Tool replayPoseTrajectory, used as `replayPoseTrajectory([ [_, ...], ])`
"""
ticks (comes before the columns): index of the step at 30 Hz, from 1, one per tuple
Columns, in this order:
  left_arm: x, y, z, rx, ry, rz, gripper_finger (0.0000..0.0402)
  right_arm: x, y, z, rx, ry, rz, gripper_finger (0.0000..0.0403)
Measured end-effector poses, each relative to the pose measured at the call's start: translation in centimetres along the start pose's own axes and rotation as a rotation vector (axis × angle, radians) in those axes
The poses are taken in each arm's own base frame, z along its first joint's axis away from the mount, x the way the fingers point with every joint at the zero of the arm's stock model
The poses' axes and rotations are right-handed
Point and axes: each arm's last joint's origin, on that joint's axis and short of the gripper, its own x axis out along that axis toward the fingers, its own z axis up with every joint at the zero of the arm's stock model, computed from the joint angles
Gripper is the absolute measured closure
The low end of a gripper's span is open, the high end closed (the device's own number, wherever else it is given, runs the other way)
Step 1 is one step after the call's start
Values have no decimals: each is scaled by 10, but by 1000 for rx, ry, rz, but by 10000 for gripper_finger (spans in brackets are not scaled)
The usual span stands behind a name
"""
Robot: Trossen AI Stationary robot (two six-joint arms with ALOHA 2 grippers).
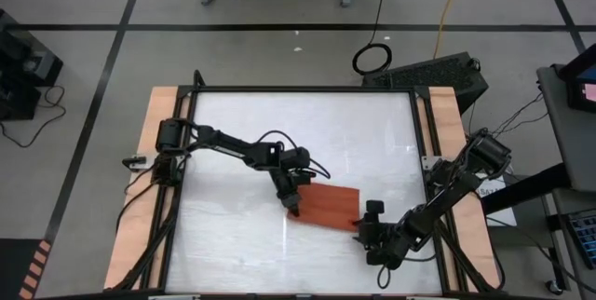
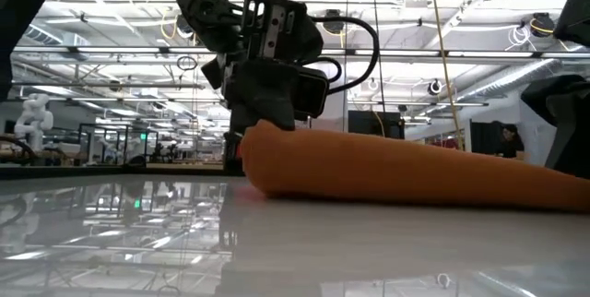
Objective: Roll towel into tight, uniform cylinder
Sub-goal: Roll the kitchen towel
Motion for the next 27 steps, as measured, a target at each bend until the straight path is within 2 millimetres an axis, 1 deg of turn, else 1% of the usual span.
replayPoseTrajectory([
  [2,0,0,0,1,0,-1,400,2,-1,0,31,6,-7,220],
  [4,0,0,-1,-2,4,1,400,3,-4,1,57,14,-17,245],
  [7,2,-1,-1,4,9,1,400,3,-8,2,89,25,-35,302],
  [10,4,-2,-2,26,14,1,400,2,-12,3,128,43,-47,371],
  [11,5,-3,-3,39,16,1,400,2,-13,3,139,49,-44,385],
  [12,5,-3,-3,58,18,0,400,1,-13,4,152,53,-32,392],
  [15,7,-4,-4,106,17,9,396,-4,-15,9,203,55,-2,391],
  [18,7,-7,-5,154,4,26,376,-13,-16,15,247,44,40,398],
  [22,4,-19,-2,248,-40,60,328,-25,-19,23,322,30,96,399],
  [27,-7,-39,4,394,-119,100,256,-34,-23,31,422,68,188,400],
])
